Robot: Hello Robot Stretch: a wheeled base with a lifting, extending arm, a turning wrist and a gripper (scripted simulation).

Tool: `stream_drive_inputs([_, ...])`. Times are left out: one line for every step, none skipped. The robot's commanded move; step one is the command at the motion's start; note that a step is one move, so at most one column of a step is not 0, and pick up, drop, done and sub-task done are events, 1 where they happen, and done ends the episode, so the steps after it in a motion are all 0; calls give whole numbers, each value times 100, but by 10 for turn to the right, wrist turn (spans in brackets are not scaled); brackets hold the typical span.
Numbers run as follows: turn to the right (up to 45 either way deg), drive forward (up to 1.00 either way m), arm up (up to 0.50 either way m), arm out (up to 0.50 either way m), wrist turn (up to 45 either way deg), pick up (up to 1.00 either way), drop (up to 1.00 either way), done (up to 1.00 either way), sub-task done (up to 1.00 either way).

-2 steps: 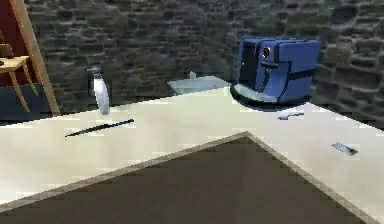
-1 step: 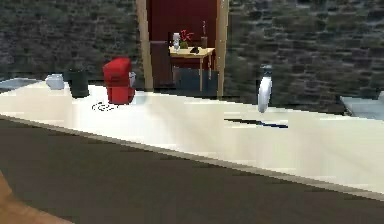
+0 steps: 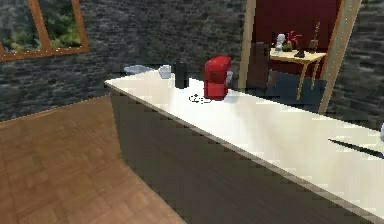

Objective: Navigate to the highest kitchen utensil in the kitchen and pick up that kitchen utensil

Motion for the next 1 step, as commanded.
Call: stream_drive_inputs([0, 40, 0, 0, 0, 0, 0, 0, 0])
